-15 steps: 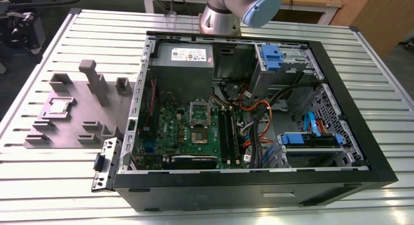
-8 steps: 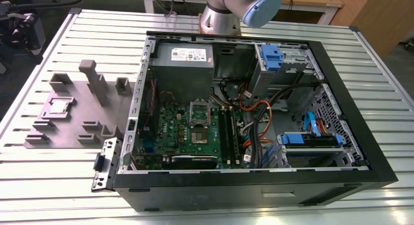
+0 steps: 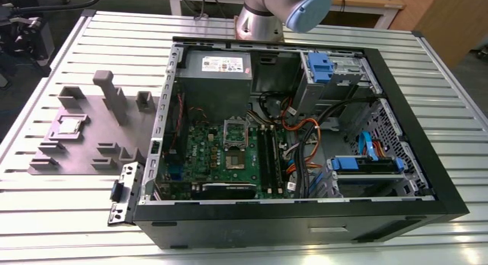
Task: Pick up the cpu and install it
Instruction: 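Pick up the cpu and move it towards the insertion slot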
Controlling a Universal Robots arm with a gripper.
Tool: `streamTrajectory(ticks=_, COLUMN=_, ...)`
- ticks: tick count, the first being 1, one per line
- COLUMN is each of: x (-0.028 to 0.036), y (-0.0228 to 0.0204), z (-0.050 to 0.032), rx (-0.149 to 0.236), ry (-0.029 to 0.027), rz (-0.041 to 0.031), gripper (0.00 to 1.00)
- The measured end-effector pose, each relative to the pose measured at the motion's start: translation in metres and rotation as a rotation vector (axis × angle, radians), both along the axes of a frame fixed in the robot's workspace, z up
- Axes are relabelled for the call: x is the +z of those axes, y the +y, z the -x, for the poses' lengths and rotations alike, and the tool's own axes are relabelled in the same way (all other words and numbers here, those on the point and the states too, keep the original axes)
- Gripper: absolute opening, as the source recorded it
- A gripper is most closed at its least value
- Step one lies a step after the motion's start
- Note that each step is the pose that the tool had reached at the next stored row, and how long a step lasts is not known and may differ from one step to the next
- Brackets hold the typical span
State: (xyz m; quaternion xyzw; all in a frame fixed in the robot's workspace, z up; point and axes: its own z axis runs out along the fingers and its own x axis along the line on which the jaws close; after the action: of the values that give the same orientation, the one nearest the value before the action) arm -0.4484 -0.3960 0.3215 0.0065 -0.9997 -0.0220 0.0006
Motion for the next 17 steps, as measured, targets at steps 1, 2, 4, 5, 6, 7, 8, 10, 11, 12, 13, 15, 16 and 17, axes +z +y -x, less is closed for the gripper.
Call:
streamTrajectory(ticks=1, x=-0.0003, y=0.0, z=0.0, rx=0.0, ry=-0.0001, rz=-0.0001, gripper=0.59)
streamTrajectory(ticks=2, x=-0.0005, y=0.0, z=0.0, rx=0.0, ry=-0.0002, rz=-0.0001, gripper=0.59)
streamTrajectory(ticks=4, x=-0.0009, y=0.0, z=0.0, rx=0.0, ry=0.0, rz=-0.0001, gripper=0.59)
streamTrajectory(ticks=5, x=-0.0012, y=0.0, z=0.0, rx=0.0, ry=-0.0001, rz=-0.0001, gripper=0.59)
streamTrajectory(ticks=6, x=-0.0015, y=0.0, z=0.0, rx=0.0, ry=-0.0001, rz=-0.0001, gripper=0.59)
streamTrajectory(ticks=7, x=-0.0017, y=0.0, z=0.0, rx=0.0, ry=-0.0001, rz=0.0, gripper=0.59)
streamTrajectory(ticks=8, x=-0.0028, y=0.0, z=0.0, rx=0.0, ry=0.0, rz=0.0, gripper=0.59)
streamTrajectory(ticks=10, x=-0.0068, y=0.0, z=0.0, rx=0.0, ry=0.0, rz=-0.0001, gripper=0.59)
streamTrajectory(ticks=11, x=-0.007, y=0.0, z=0.0, rx=0.0, ry=-0.0001, rz=0.0, gripper=0.59)
streamTrajectory(ticks=12, x=-0.0073, y=0.0, z=0.0, rx=0.0, ry=-0.0001, rz=-0.0001, gripper=0.59)
streamTrajectory(ticks=13, x=-0.0076, y=0.0, z=0.0, rx=0.0, ry=-0.0001, rz=-0.0001, gripper=0.59)
streamTrajectory(ticks=15, x=-0.0086, y=0.0, z=0.0, rx=0.0, ry=-0.0002, rz=-0.0002, gripper=0.59)
streamTrajectory(ticks=16, x=-0.0092, y=0.0, z=0.0, rx=0.0, ry=-0.0001, rz=-0.0001, gripper=0.59)
streamTrajectory(ticks=17, x=-0.0098, y=-0.0001, z=0.0, rx=0.0, ry=-0.0001, rz=0.0, gripper=0.59)
